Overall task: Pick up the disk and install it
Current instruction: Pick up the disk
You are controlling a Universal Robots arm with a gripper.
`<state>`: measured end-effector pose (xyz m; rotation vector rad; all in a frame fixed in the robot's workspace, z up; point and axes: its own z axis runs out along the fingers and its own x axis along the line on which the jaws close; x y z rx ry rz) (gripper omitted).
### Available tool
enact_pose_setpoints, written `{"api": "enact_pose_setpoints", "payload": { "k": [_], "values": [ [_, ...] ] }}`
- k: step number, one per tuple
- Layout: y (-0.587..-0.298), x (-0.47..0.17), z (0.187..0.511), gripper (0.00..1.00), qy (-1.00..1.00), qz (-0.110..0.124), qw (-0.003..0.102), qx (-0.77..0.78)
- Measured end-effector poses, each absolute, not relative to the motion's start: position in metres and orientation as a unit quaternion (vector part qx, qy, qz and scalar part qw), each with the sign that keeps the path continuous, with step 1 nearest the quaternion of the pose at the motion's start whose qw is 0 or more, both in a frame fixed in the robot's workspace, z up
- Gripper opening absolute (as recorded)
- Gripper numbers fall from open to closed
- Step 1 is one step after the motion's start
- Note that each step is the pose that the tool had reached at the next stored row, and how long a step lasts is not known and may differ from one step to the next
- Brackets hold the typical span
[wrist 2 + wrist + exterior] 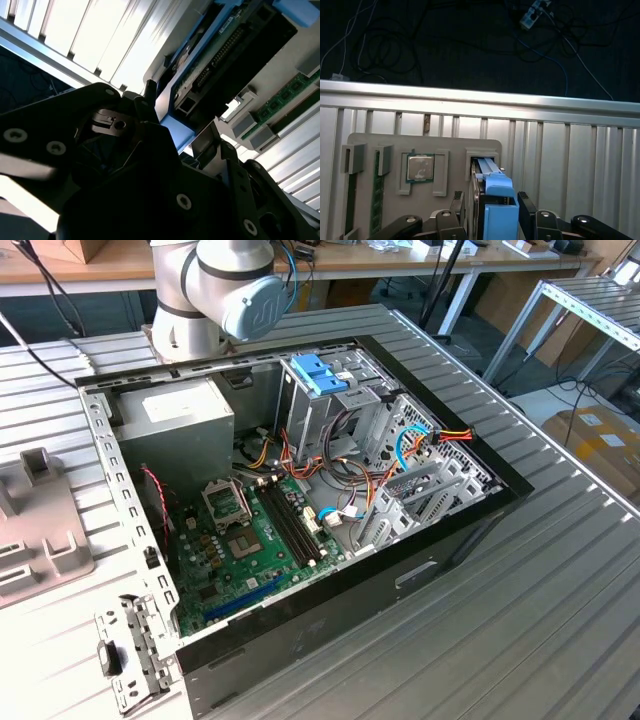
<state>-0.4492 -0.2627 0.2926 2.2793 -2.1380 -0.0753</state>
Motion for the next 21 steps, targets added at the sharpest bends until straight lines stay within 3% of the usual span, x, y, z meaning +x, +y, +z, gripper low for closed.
{"api": "enact_pose_setpoints", "payload": {
  "k": [8,11,12,21],
  "values": [
    [-0.2627,-0.4494,0.2893,0.54,-0.684,-0.024,0.008,0.729],
    [-0.2627,-0.4494,0.2893,0.46,-0.684,-0.024,0.008,0.729],
    [-0.2627,-0.4494,0.2893,0.4,-0.684,-0.024,0.008,0.729],
    [-0.2628,-0.4494,0.2891,0.37,-0.684,-0.024,0.008,0.729]
  ]
}}
